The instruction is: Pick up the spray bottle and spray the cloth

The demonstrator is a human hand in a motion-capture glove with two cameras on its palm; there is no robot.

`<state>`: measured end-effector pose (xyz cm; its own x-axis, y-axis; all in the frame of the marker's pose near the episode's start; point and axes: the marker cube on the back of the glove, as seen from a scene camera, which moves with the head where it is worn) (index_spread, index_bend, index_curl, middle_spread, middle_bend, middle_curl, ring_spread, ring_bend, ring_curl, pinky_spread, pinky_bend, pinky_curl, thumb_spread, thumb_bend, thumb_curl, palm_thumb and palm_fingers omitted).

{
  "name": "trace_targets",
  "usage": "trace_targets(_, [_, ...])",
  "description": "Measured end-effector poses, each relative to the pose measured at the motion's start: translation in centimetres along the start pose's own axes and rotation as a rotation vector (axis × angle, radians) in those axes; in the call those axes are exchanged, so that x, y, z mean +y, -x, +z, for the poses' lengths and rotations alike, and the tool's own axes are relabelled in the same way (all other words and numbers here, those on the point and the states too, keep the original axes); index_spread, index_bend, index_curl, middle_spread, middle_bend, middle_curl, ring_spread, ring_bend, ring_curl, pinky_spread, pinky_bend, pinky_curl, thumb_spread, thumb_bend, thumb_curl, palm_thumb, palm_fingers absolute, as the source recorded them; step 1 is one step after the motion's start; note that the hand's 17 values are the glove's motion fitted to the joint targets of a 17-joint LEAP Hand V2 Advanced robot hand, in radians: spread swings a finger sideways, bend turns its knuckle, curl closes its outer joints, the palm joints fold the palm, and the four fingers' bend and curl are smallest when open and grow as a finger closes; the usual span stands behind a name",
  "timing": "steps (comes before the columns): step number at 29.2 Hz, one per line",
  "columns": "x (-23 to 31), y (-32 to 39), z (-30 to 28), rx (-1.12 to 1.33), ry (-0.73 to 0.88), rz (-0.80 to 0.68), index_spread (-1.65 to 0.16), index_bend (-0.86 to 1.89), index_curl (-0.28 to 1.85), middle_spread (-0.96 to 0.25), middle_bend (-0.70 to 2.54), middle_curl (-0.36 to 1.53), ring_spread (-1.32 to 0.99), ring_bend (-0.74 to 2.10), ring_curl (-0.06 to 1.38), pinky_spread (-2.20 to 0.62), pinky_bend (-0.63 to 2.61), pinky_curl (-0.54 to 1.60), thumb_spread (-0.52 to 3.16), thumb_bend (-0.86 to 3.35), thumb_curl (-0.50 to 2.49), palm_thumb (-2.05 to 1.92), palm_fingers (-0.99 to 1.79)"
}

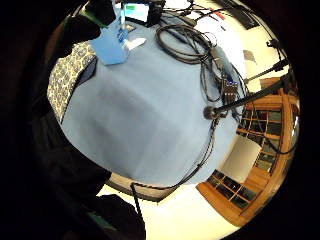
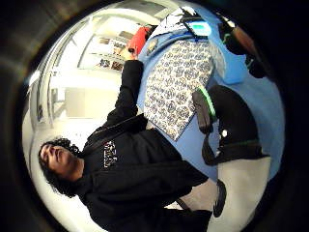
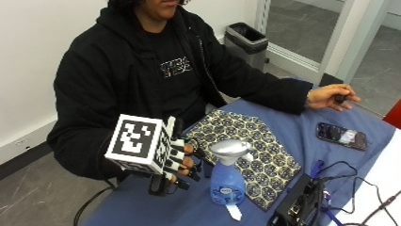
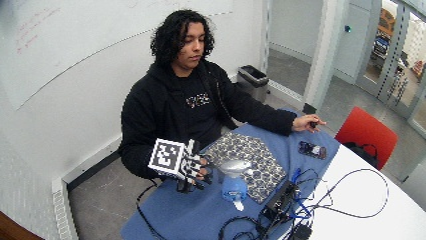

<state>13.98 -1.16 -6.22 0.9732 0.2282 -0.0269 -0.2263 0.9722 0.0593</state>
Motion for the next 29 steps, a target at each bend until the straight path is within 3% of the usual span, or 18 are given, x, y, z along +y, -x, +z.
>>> trace_targets(5, [-2.3, -2.1, -0.9, -0.069, -0.042, 0.017, -0.30, 0.13, 0.27, -0.02, 0.45, 0.37, -0.04, 0.35, 0.30, 0.21, 0.18, 0.27, 1.34, 0.23, 0.27, 0.59, 0.70])
trace_targets(15, [-6.8, -4.1, 0.0, -0.465, -0.199, 0.005, -0.27, 0.15, 0.26, -0.03, 0.42, 0.38, -0.06, 0.41, 0.33, 0.16, 0.20, 0.29, 1.16, 0.10, 0.27, 0.55, 0.83])
trace_targets(29, [-11.3, -2.0, 1.5, -0.892, -0.231, -0.066, -0.24, 0.16, 0.31, -0.06, 0.40, 0.40, -0.12, 0.44, 0.37, 0.08, 0.15, 0.28, 1.06, 0.11, 0.34, 0.79, 0.98])
